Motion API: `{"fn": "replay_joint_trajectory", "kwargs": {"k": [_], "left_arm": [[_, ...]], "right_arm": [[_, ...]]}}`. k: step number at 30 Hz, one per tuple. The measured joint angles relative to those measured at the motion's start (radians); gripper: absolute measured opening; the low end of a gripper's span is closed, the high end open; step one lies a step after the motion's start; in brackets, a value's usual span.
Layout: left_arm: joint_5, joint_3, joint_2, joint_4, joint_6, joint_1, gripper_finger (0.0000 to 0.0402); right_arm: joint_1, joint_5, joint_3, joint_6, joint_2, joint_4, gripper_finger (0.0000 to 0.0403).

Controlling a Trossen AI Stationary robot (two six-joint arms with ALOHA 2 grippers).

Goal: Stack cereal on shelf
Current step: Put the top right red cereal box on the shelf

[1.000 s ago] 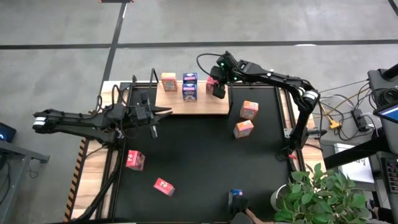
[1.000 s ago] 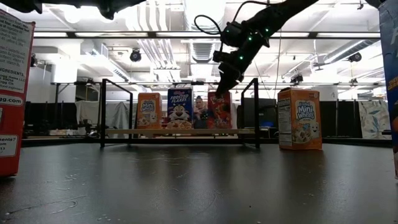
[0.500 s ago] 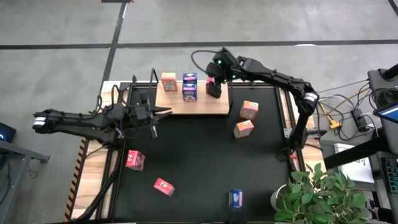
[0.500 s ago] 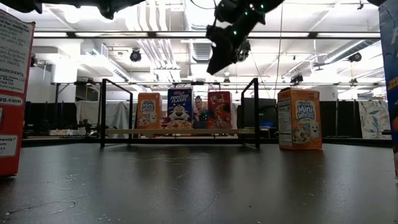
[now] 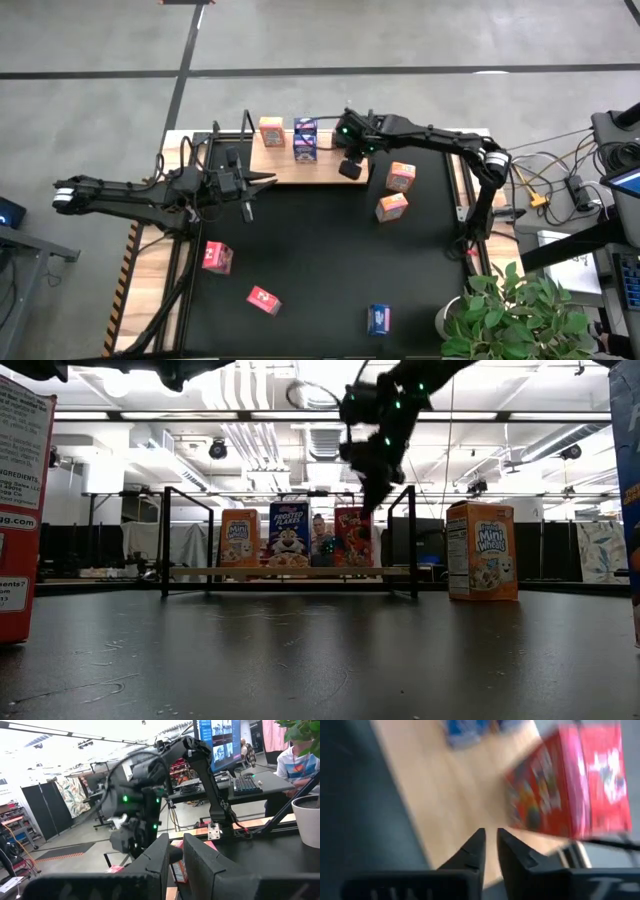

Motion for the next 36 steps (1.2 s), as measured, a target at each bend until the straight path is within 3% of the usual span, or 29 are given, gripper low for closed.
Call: {"fn": "replay_joint_trajectory", "kwargs": {"k": [4, 16, 21, 36], "left_arm": [[0.0, 0.0, 0.0, 0.0, 0.0, 0.0, 0.004], [0.0, 0.0, 0.0, 0.0, 0.0, 0.0, 0.004], [0.0, 0.0, 0.0, -0.001, 0.0, 0.0, 0.004], [0.0, 0.0, 0.0, -0.001, 0.0, 0.0, 0.004]], "right_arm": [[-0.024, 0.078, -0.048, -0.042, 0.0, 0.042, 0.0011], [-0.057, 0.087, -0.042, -0.103, 0.0, 0.159, 0.0009], [-0.061, 0.138, -0.042, -0.141, 0.0, 0.157, 0.0009], [-0.06, 0.05, -0.048, -0.112, 0.018, 0.211, 0.0009]]}}
